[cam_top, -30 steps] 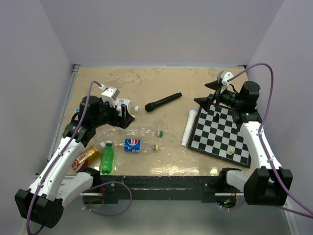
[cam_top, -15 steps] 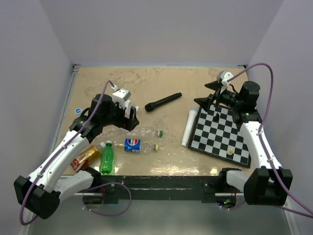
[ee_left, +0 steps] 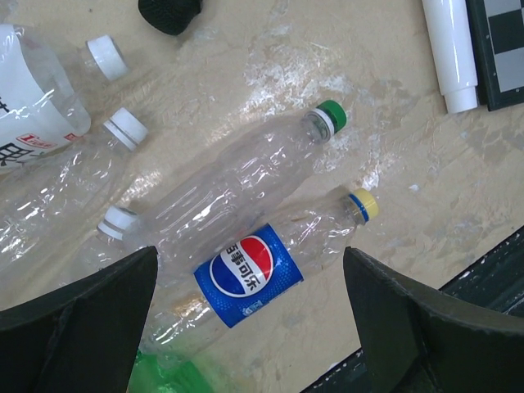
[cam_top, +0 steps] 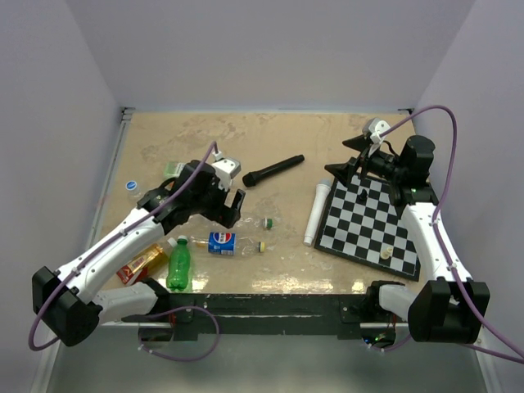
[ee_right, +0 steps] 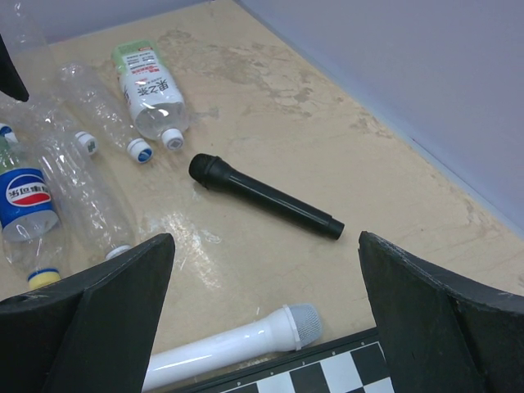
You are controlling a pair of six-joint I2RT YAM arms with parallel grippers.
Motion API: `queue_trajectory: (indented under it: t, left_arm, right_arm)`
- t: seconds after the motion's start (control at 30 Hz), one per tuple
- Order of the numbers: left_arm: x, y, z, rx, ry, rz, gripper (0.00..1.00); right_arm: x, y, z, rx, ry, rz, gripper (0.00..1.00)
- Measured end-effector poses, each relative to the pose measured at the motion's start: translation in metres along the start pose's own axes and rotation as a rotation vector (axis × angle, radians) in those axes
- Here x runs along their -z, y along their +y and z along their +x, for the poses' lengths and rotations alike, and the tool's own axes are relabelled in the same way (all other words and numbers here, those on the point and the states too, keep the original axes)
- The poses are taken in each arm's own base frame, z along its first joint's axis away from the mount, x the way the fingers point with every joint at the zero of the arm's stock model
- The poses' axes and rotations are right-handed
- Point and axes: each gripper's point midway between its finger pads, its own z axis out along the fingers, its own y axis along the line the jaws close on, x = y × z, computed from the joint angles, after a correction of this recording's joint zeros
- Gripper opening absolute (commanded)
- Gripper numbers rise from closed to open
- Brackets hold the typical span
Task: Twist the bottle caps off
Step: Pick up the plastic bottle at the center of the board.
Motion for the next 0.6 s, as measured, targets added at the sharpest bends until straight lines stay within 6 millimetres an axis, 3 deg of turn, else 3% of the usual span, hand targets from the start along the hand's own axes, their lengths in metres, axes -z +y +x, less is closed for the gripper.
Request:
queue_trajectory:
  t: [0.6]
  left_arm:
    - [-0.011, -0.006, 0.024, -0.074, 0.129, -0.039, 1.0]
  right_arm:
    - [0.0, 0.0, 0.001, 0.005, 0.004, -0.001, 0.98]
